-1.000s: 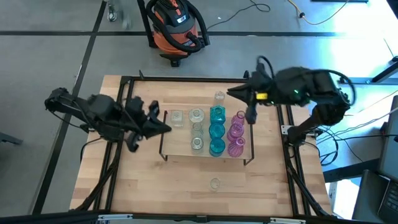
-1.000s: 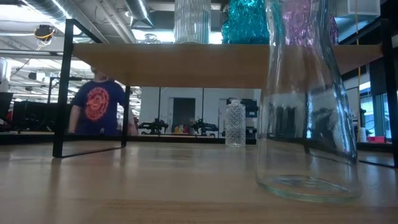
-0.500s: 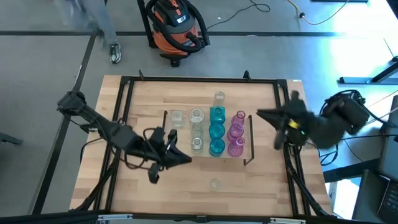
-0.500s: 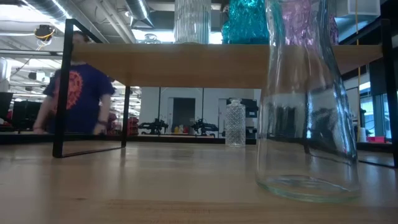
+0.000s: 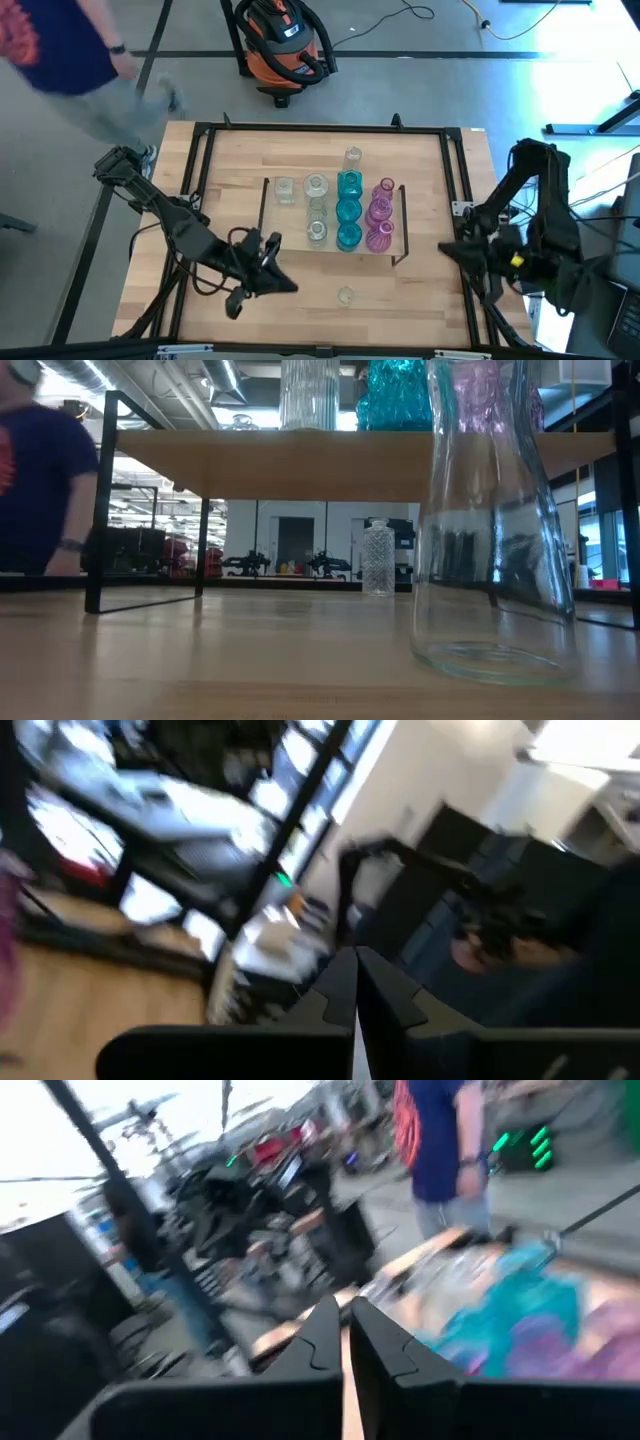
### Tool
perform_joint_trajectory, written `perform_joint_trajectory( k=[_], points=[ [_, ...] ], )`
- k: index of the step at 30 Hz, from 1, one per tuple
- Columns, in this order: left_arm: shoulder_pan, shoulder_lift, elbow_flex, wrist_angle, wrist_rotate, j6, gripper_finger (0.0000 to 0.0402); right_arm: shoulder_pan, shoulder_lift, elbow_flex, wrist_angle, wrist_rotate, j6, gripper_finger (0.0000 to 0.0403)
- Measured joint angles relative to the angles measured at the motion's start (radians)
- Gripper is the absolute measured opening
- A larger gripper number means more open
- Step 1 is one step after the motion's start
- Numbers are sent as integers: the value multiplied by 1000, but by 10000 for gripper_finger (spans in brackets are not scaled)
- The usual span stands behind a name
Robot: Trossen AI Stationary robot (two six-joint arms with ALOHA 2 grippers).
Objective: Sort vases onto shelf
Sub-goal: Put the bottom transparent vase on the shelf
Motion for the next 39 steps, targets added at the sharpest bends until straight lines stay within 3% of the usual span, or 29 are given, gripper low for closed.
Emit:
perform_joint_trajectory(
  k=[6, 9, 17, 22, 26, 34, 39],
  points=[
    [-6, 0, 0, -183, 211, -189, 0, -37, 112, -15, 191, -225, 1, 0],
    [-37, 0, 0, -243, 261, -244, 0, -91, 178, -15, 285, -365, 3, 0],
    [-113, 0, 0, -406, 173, -252, 0, -248, 392, -15, 369, -701, 111, 1],
    [-135, 0, 0, -478, 103, -273, 0, -298, 495, -15, 371, -804, 187, 16],
    [-144, 0, 0, -479, 103, -273, 0, -331, 540, -15, 372, -841, 187, 74],
    [-160, 0, 0, -479, 119, -272, 0, -387, 607, -15, 326, -827, 187, 258],
    [-177, 0, 0, -479, 118, -288, 0, -417, 625, -15, 285, -817, 192, 321]
  ],
)
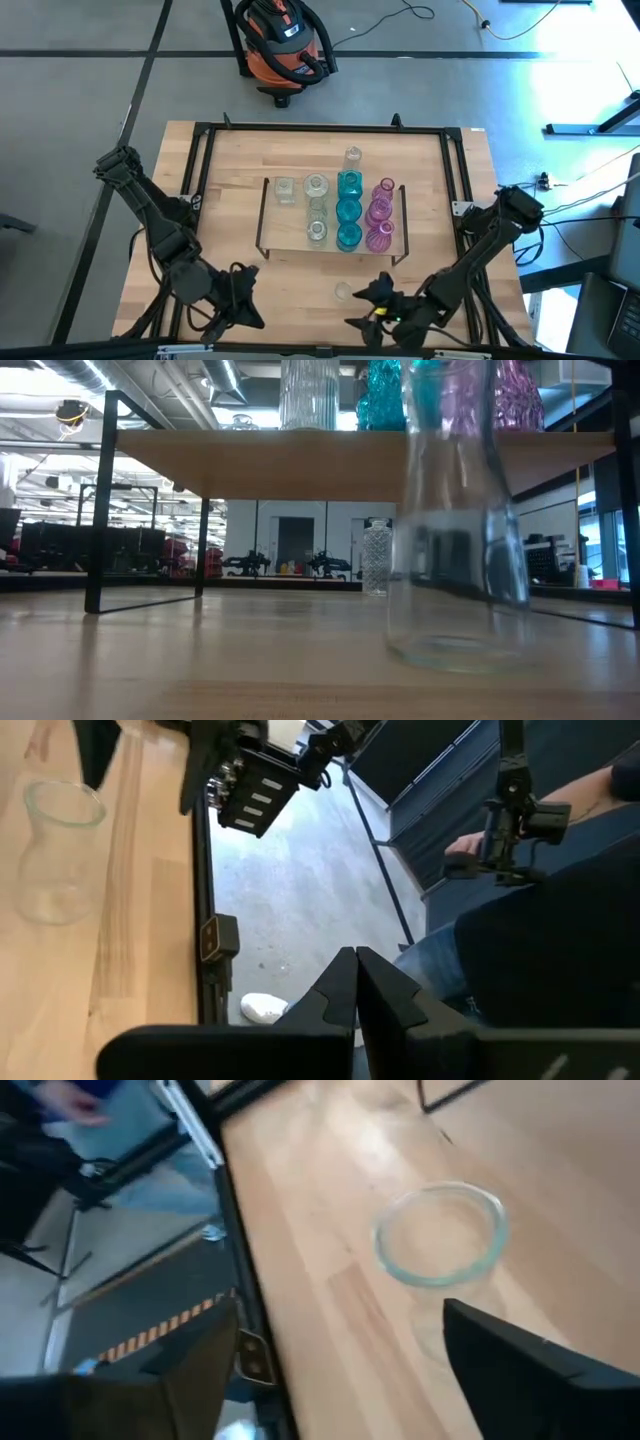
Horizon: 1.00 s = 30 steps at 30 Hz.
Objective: Sort vases onto shelf
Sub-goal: Put the bottom transparent vase on the shelf
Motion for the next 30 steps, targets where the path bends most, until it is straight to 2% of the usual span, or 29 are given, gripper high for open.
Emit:
perform_joint_trajectory(
  k=[7, 15, 18, 23, 27, 30],
  points=[
    [-17, 0, 0, -2, -14, -5, 0, -25, 0, 0, -59, -3, 19, 339],
    [-16, 0, 0, -5, -16, -2, 0, -89, 0, 0, -113, 1, -55, 318],
    [-16, 0, 0, -5, -16, -3, 0, -112, 0, 0, -101, -3, -126, 303],
    [-16, 0, 0, -6, -16, -2, 0, -145, 0, 0, -100, -104, -200, 260],
    [-16, 0, 0, -16, -16, -1, 0, -153, 0, 0, -56, -69, -288, 224],
    [-16, 0, 0, -16, -19, -1, 0, -172, 0, 0, -34, -94, -302, 202]
  ],
)
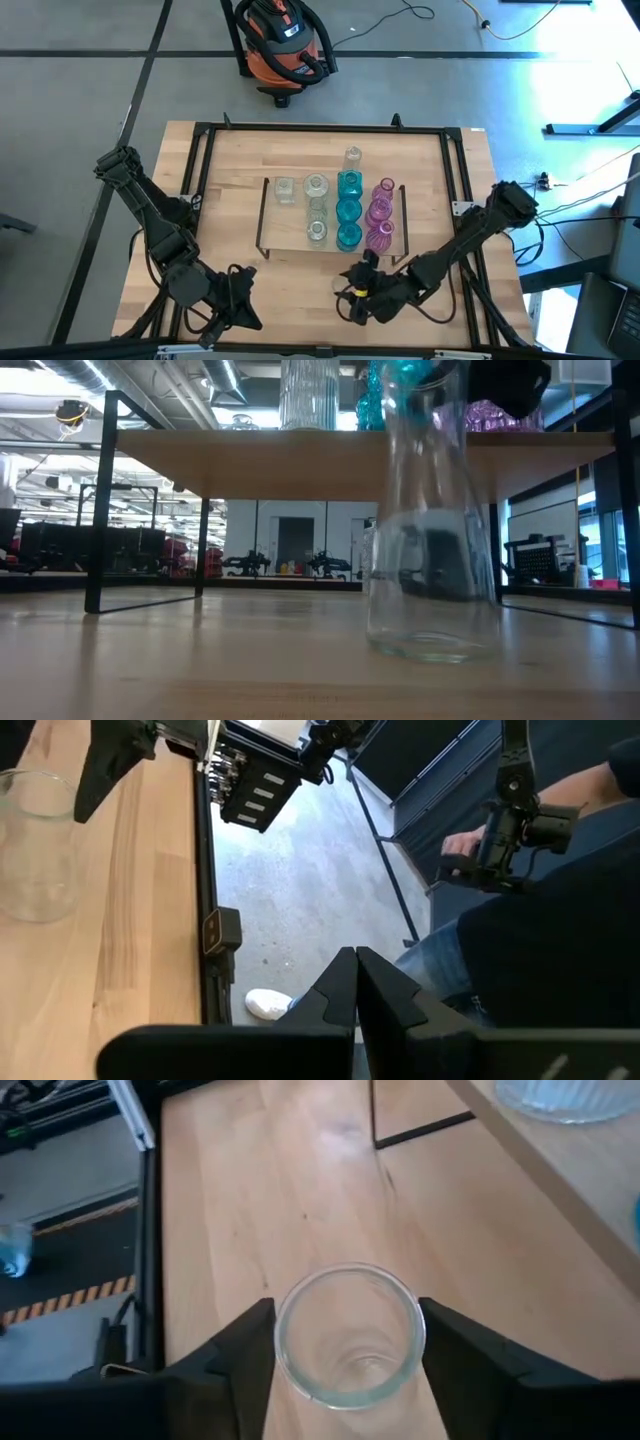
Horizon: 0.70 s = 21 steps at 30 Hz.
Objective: Sort vases onto shelf
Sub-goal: Put the bottom transparent vase on the shelf
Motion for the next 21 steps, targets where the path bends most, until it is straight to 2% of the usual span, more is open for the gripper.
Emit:
perform_joint_trajectory(
  k=[12, 21],
  points=[
    [0, -2, 0, -9, -5, 20, 0, -29, 0, 44, 96, -18, -106, 119],
    [0, -2, 0, -8, -5, 24, 0, -34, 0, 54, 110, -41, -115, 22]
  ],
)
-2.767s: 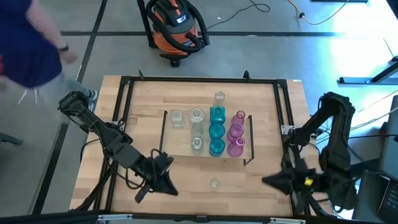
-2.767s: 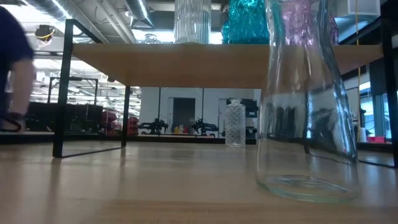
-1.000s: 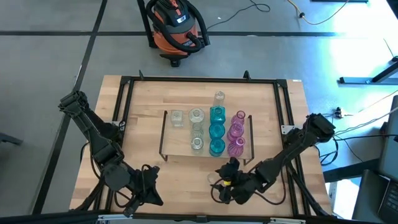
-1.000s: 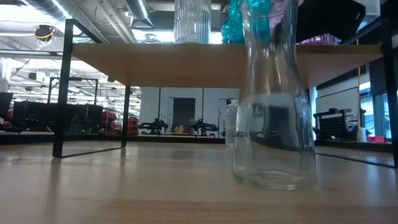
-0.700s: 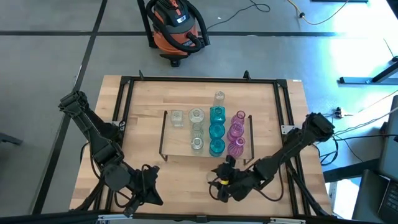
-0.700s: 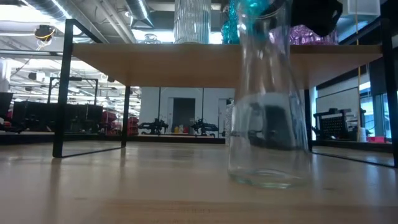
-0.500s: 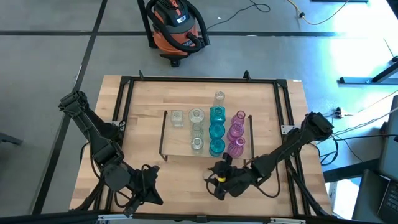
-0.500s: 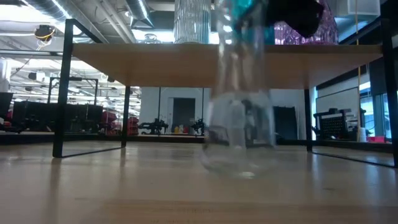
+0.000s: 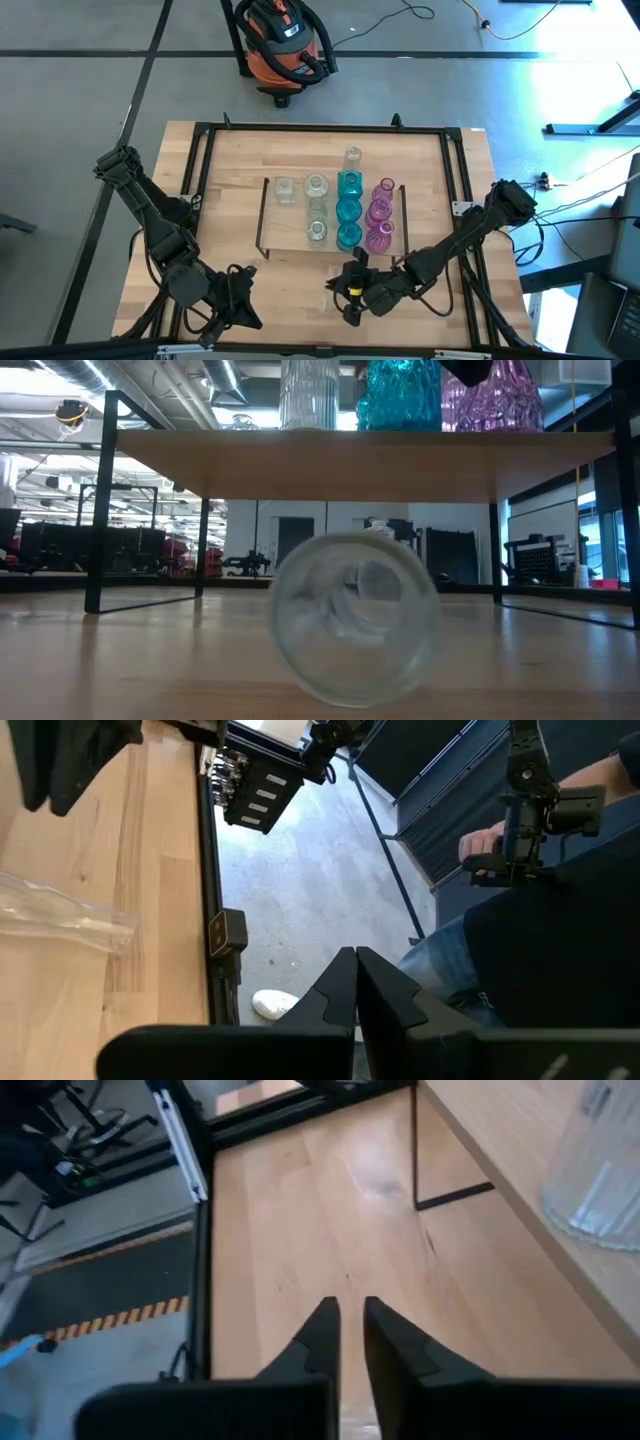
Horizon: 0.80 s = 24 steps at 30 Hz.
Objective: Sort vases onto shelf
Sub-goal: Put the bottom transparent vase on the shelf
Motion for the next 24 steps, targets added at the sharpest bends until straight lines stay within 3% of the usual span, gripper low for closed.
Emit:
perform_joint_trajectory(
  k=[5, 9, 13, 18, 24],
  points=[
    [-10, -2, 0, -34, 7, -13, 0, 0, 0, 0, 5, -68, 23, 17],
    [-58, 6, 0, -183, 13, -103, 0, 2, 0, 0, 4, -172, 81, 36],
    [-124, 47, -21, -289, -111, -129, 0, 16, 0, 0, -3, -205, 162, 59],
    [-157, 148, -114, -138, -317, -135, 0, 16, 0, -1, -14, -205, 294, 81],
    [-155, 245, -180, 80, -376, -134, 0, 28, 0, -1, -58, -197, 416, 84]
  ],
)
